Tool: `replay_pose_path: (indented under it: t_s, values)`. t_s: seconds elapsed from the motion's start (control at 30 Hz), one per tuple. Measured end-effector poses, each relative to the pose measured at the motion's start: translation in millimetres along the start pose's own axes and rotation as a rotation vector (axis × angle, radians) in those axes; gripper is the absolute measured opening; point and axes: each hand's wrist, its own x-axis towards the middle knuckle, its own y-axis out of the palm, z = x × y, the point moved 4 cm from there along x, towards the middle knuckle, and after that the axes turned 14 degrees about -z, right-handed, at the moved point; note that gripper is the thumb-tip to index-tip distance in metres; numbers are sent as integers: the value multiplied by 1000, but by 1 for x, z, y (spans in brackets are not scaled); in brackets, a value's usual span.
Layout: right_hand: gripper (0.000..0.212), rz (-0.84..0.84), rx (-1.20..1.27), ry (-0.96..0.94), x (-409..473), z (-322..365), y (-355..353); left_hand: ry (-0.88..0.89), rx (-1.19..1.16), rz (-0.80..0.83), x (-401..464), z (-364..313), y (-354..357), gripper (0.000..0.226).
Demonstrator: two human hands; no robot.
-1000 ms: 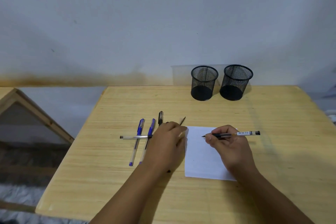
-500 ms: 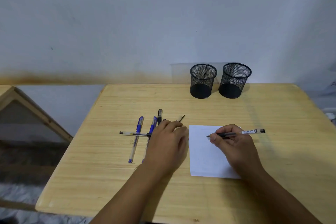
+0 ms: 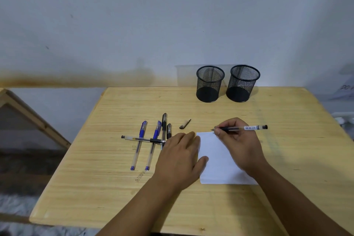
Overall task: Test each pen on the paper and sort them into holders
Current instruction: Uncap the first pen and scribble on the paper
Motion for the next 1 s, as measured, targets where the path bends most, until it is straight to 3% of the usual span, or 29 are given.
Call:
replay_pose_path:
  t_s: [0.23,0.67,1.0]
  values:
    - [8,64,9,32,11,-7,32,14,25,-19,-1,-1,-2,51]
    - [8,-71,-51,-84,15,-16,27,54,26,62,-21,-10,1,61]
    - [14,-1,-52,-54,18,-13,30,23,-6,81,-26,-13,3,63]
